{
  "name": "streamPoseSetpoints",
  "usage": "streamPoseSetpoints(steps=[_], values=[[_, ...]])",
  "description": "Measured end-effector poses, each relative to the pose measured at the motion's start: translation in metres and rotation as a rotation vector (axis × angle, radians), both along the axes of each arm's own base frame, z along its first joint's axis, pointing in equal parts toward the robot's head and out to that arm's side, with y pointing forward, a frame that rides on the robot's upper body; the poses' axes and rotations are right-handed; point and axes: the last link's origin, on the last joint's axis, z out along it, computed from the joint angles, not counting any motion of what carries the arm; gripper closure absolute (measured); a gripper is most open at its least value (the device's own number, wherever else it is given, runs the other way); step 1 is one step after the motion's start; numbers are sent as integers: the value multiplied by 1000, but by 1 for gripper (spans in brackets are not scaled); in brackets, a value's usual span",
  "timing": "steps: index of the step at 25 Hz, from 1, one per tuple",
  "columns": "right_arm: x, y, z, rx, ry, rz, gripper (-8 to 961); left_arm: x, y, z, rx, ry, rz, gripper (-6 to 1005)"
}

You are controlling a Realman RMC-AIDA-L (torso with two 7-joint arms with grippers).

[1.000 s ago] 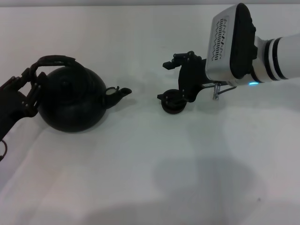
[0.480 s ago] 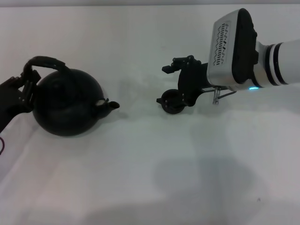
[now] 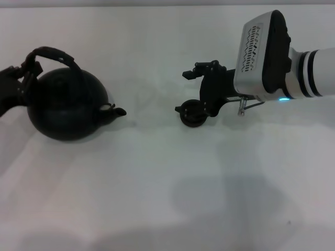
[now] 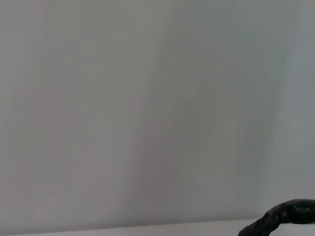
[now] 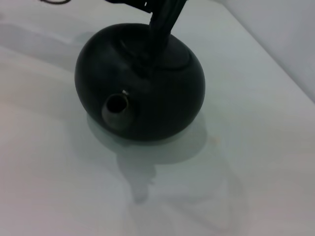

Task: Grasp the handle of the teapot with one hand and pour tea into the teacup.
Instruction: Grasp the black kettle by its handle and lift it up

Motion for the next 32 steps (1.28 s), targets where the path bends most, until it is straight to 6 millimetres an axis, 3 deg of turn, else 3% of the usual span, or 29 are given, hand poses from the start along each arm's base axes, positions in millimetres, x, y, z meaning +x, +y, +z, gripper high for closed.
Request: streamPoseSetpoints(steps=[14, 24, 32], values=[[9, 11, 20, 123, 83, -26, 93, 46, 31, 47, -136, 180, -15, 869], [31, 27, 67, 299, 190, -87, 93, 80, 23, 63, -168, 244, -114, 869], [39, 35, 106, 402, 311, -115, 93, 93, 26, 61, -249, 309, -128, 869]])
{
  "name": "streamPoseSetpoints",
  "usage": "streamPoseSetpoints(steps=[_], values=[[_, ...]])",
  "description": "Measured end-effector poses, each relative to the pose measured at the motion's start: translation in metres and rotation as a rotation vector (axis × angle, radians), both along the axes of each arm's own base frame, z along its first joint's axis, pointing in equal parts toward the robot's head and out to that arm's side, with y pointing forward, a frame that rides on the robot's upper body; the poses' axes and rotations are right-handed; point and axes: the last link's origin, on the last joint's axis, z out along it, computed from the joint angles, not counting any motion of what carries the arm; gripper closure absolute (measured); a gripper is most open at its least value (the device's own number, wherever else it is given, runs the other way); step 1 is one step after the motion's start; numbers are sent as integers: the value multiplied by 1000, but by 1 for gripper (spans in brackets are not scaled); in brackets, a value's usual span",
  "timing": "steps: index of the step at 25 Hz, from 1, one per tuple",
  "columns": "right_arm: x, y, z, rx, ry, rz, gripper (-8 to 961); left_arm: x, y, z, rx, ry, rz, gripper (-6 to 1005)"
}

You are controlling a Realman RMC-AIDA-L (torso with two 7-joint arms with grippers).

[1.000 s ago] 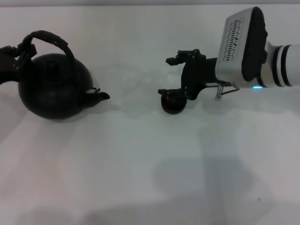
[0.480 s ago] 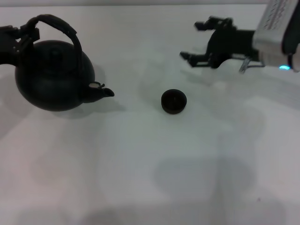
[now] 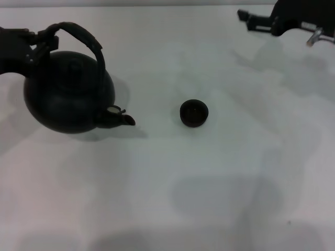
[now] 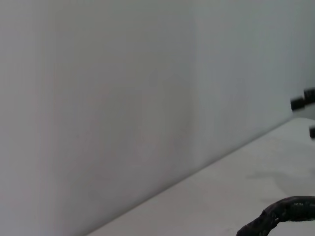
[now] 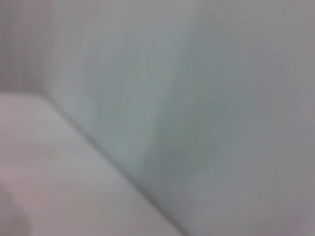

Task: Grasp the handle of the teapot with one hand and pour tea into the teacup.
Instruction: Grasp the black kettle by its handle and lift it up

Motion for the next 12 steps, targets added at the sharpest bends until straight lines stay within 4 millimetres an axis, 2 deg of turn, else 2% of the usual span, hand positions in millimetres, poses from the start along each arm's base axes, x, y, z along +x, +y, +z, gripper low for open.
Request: streamPoseSetpoints(steps=[6, 12], values=[[6, 1, 27, 59, 108, -21, 93, 9, 10, -6, -63, 38, 8, 868], [13, -4, 40, 73, 185, -18, 93, 16, 30, -6, -83, 95, 70, 868]])
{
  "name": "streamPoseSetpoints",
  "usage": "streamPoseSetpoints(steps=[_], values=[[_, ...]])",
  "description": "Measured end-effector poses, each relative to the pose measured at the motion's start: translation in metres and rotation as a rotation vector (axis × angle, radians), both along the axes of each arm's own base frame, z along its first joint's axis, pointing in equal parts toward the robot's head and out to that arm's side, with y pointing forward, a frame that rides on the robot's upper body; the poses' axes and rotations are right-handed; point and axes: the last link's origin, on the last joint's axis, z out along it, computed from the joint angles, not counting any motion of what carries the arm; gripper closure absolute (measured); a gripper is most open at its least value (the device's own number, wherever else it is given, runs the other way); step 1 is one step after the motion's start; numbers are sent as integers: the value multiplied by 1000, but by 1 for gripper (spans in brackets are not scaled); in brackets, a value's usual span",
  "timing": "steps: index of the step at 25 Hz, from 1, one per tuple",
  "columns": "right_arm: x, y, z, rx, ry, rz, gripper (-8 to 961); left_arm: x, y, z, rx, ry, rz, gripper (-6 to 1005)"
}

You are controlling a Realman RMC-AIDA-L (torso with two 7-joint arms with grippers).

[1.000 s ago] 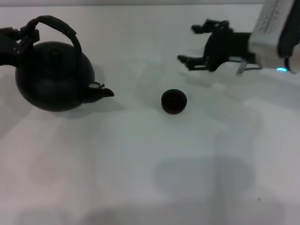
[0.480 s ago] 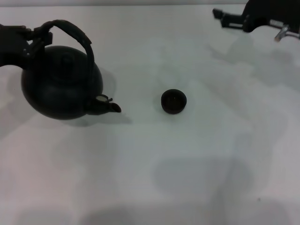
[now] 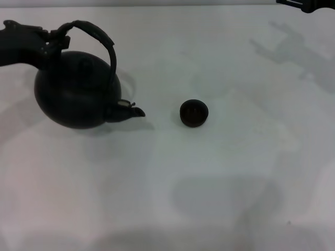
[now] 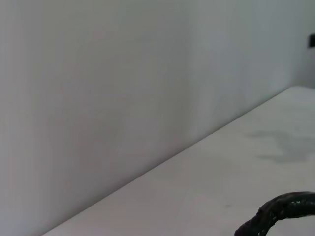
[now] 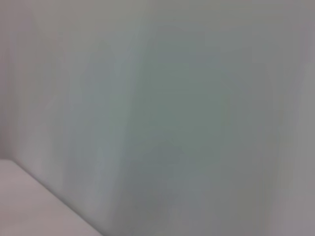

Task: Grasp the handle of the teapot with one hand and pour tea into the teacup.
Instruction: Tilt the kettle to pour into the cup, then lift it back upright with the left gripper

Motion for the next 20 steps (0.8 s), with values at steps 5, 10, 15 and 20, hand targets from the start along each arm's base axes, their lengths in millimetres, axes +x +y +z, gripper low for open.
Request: streamPoseSetpoints(steps=[5, 10, 15, 20], values=[[4, -2, 1, 5, 23, 1, 93, 8, 12, 2, 11, 20, 29, 869], [2, -1, 1, 5, 26, 7, 93, 20, 27, 2, 19, 59, 51, 869], [-1, 0, 0, 2, 27, 14, 93, 31, 37, -1, 29, 82, 53, 869], [-2, 1, 1, 6, 26, 20, 93, 42, 44, -9, 15, 114, 40, 868]])
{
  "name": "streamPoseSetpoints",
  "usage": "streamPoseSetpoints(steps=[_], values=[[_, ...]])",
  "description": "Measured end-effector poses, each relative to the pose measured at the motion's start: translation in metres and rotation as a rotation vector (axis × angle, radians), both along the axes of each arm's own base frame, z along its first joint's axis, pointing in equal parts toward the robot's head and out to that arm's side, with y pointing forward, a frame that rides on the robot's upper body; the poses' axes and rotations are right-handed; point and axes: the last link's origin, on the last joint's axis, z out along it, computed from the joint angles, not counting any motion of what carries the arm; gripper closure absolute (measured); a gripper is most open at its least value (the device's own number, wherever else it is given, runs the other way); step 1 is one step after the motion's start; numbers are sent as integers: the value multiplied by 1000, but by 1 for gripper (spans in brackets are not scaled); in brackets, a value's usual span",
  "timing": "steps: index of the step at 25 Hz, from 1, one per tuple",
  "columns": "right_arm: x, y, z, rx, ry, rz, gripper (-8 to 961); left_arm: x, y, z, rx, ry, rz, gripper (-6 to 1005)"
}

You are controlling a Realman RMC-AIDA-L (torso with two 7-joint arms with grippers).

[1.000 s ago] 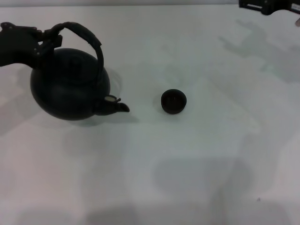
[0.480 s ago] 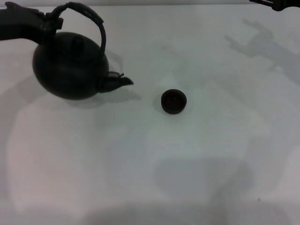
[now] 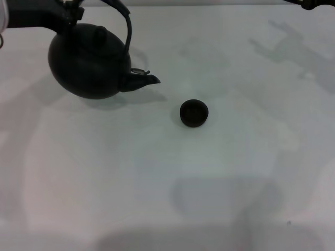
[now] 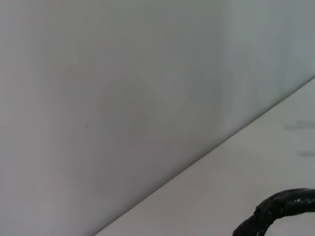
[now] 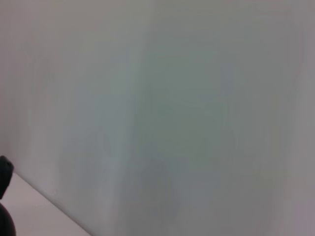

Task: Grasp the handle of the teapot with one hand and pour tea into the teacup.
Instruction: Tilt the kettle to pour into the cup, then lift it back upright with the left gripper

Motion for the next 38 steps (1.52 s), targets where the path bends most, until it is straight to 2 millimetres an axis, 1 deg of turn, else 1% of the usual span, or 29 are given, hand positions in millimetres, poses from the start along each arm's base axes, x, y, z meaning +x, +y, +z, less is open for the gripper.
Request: streamPoseSetpoints(steps=[6, 10, 11, 14, 21, 29, 38], values=[[-1, 1, 1, 6, 1, 6, 93, 12, 6, -12, -21, 42, -5, 868], [-1, 1, 1, 7, 0, 6, 93, 16, 9, -18, -20, 61, -13, 868], [-1, 1, 1, 7, 0, 6, 93, 20, 11, -22, -23, 76, -19, 868], [-1, 1, 1, 7, 1, 5, 93, 25, 13, -28, -37, 83, -27, 869], [-2, 1, 0, 2, 0, 9, 93, 38, 17, -35, -52, 100, -49, 869], [-2, 1, 0, 3, 3, 7, 93, 47, 20, -49, -81, 172, -65, 868], [0, 1, -1, 1, 4, 4, 93, 58, 23, -57, -96, 216, -96, 869]])
